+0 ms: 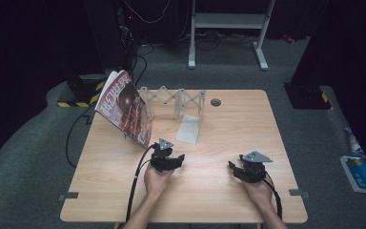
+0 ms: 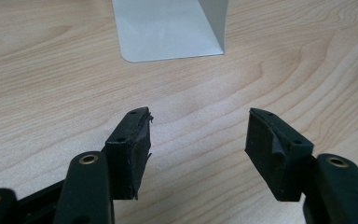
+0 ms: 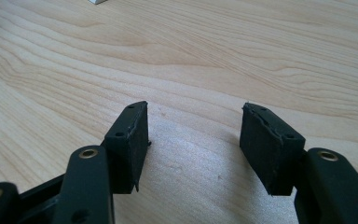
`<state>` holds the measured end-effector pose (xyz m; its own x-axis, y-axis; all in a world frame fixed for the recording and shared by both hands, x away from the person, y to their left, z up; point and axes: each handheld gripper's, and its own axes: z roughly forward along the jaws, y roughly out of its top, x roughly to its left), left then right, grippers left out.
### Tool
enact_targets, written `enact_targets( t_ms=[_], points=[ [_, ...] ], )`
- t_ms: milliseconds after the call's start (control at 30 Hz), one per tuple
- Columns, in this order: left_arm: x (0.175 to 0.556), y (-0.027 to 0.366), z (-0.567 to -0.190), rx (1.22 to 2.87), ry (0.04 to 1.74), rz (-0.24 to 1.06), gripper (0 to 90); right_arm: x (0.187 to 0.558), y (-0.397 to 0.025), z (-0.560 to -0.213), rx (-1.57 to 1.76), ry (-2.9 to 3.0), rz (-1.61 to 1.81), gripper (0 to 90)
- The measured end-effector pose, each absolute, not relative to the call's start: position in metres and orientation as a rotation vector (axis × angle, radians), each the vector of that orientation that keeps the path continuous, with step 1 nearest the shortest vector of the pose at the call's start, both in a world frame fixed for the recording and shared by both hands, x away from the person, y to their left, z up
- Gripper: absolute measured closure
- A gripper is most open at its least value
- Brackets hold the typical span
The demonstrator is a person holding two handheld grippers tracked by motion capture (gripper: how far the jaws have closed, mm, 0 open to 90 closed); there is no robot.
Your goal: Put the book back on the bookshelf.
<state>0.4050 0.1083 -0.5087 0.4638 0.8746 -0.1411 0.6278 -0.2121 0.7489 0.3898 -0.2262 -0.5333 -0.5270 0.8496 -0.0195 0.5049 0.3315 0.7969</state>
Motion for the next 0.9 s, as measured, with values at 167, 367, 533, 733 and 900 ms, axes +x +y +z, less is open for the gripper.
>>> enact_targets(
  t_ms=[167,367,533,733,900],
  points=[
    [0.409,0.109,-0.513,1.942,1.267,0.438,40.1,0.390,-0.226,-0.533,1.194,2.164,1.061,42.1],
    [0.410,0.108,-0.515,1.946,1.272,0.462,40.1,0.390,-0.226,-0.533,1.194,2.164,1.061,41.9],
    [0.413,0.108,-0.519,1.951,1.288,0.465,40.0,0.390,-0.226,-0.533,1.195,2.164,1.061,41.9],
    [0.414,0.106,-0.522,1.970,1.288,0.490,39.6,0.390,-0.226,-0.533,1.192,2.164,1.061,41.9],
    [0.413,0.104,-0.524,1.995,1.254,0.523,38.5,0.390,-0.226,-0.533,1.191,2.164,1.061,41.9]
  ],
)
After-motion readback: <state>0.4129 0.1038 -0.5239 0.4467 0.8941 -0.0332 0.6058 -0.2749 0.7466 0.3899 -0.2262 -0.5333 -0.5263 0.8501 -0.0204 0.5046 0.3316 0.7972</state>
